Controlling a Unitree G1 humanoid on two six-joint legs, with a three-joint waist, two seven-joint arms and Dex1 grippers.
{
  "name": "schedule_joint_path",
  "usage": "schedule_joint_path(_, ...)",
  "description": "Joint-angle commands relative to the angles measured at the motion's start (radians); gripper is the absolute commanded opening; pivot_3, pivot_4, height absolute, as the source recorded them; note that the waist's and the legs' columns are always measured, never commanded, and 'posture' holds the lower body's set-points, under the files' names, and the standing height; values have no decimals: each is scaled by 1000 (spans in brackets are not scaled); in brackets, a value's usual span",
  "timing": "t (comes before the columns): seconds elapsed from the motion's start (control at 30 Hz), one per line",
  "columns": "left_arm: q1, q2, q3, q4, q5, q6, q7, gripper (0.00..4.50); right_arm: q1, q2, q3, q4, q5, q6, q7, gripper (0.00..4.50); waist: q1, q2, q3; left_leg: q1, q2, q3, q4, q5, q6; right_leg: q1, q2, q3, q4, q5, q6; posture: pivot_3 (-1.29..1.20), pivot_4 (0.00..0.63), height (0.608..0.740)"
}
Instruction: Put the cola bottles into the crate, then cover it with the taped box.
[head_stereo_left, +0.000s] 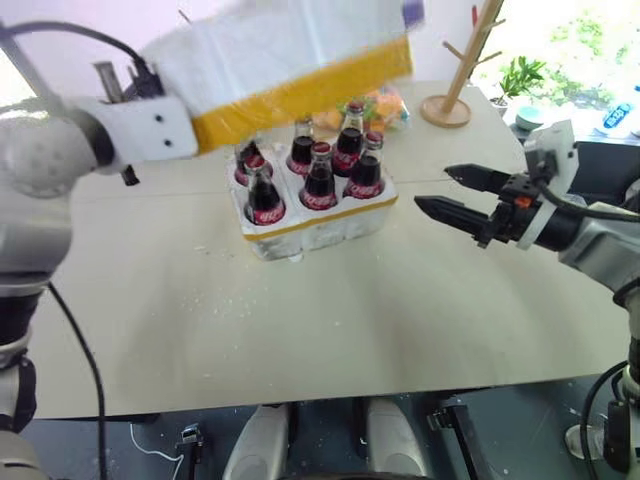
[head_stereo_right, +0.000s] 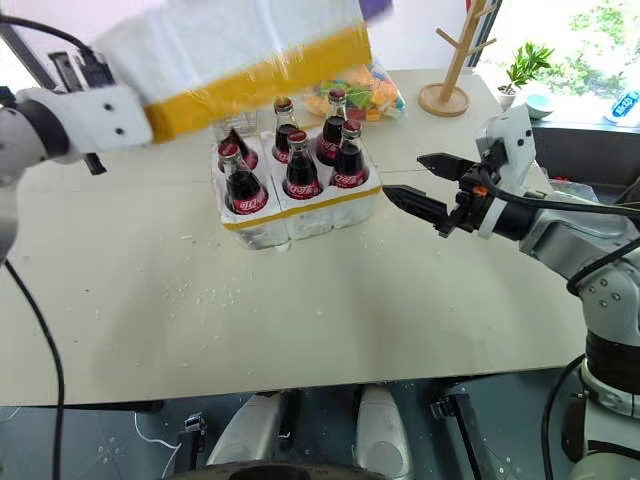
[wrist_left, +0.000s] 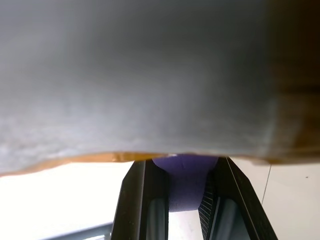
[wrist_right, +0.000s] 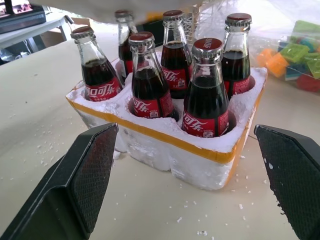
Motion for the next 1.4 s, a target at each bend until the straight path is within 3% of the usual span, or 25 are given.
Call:
schedule_joint_path(0.03, -5, -13, -23, -30, 41, 5, 2, 192, 8, 6, -32, -36, -3, -23, -16, 4500, 0, 0, 0, 0, 0, 0, 0, 0, 0, 0, 0, 0, 0, 0, 0, 0, 150, 740)
schedule_joint_path(0.37, -35, -10, -56, -29, 98, -64, -31, 192, 68, 11, -52, -67, -7, -43, -39, 4500, 0, 0, 0, 0, 0, 0, 0, 0, 0, 0, 0, 0, 0, 0, 0, 0, 150, 740)
schedule_joint_path(0.63, -39, -5, -55, -22, 134, -98, -52, 4366, 81, 31, -50, -69, -9, -52, -56, 4500, 1, 0, 0, 0, 0, 0, 0, 0, 0, 0, 0, 0, 0, 0, 0, 0, 150, 740)
schedule_joint_path(0.83, 5, -17, -12, -81, 91, -48, -112, 4470, 81, 37, -46, -64, -7, -57, -59, 4500, -1, 0, 0, 0, 0, 0, 0, 0, 0, 0, 0, 0, -1, 0, 0, 0, 150, 740)
schedule_joint_path(1.03, 199, 46, 147, -190, -12, 78, -216, 4470, 97, 16, -59, -43, -20, -63, -34, 4500, -5, 0, 0, 0, 0, 0, -1, 0, 0, -1, 0, 0, 0, 0, 0, 0, 150, 740)
schedule_joint_path(1.2, 229, 36, 215, -231, -82, 148, -205, 4470, 79, 1, -48, -7, -43, -68, -7, 4500, 7, 0, 0, 0, 0, -2, 1, 0, 0, 2, 0, -1, -2, 0, 0, 0, 150, 740)
schedule_joint_path(1.23, 236, 16, 240, -246, -120, 203, -214, 4470, 76, -5, -45, -2, -51, -70, 1, 4500, 7, 0, 0, 0, 0, -2, 1, 0, 0, 2, 0, -1, -3, 0, 0, 0, 150, 740)
schedule_joint_path(1.33, 212, -163, 512, -249, -513, 572, -370, 4470, 85, -39, -53, 23, -78, -81, 41, 4500, 4, 2, 0, 0, 0, -1, 1, 0, 0, 3, 0, -1, -5, 0, 0, 0, 150, 740)
schedule_joint_path(1.4, 219, -167, 660, -179, -688, 633, -475, 4470, 89, -67, -66, 46, -89, -86, 75, 4500, -2, 2, 0, 0, 1, -2, 1, 0, 0, 3, 1, -2, -4, 0, 0, 0, 150, 740)
